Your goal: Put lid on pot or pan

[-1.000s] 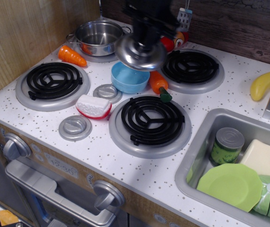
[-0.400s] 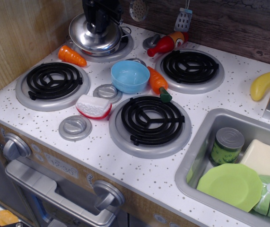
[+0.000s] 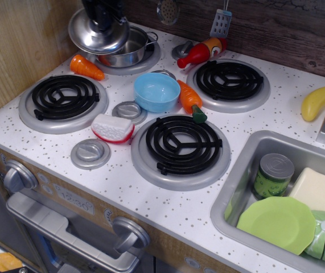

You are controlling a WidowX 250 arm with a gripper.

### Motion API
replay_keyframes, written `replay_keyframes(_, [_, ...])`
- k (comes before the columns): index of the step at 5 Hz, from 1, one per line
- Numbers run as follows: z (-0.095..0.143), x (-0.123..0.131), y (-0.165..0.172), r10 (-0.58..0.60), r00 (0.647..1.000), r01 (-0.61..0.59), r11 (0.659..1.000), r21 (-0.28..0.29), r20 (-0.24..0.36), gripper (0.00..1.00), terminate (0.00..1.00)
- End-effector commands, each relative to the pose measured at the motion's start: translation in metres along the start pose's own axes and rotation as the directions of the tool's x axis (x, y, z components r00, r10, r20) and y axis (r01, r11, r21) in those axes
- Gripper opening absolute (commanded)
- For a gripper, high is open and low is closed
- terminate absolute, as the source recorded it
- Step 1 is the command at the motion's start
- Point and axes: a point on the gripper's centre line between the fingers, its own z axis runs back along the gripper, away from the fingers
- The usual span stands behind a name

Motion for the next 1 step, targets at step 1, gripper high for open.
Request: replay_keyframes(1, [0.0022, 0.0197, 0.0261, -0.044, 0.996, 0.042, 0.999, 0.032, 0.078, 0.00, 1.00])
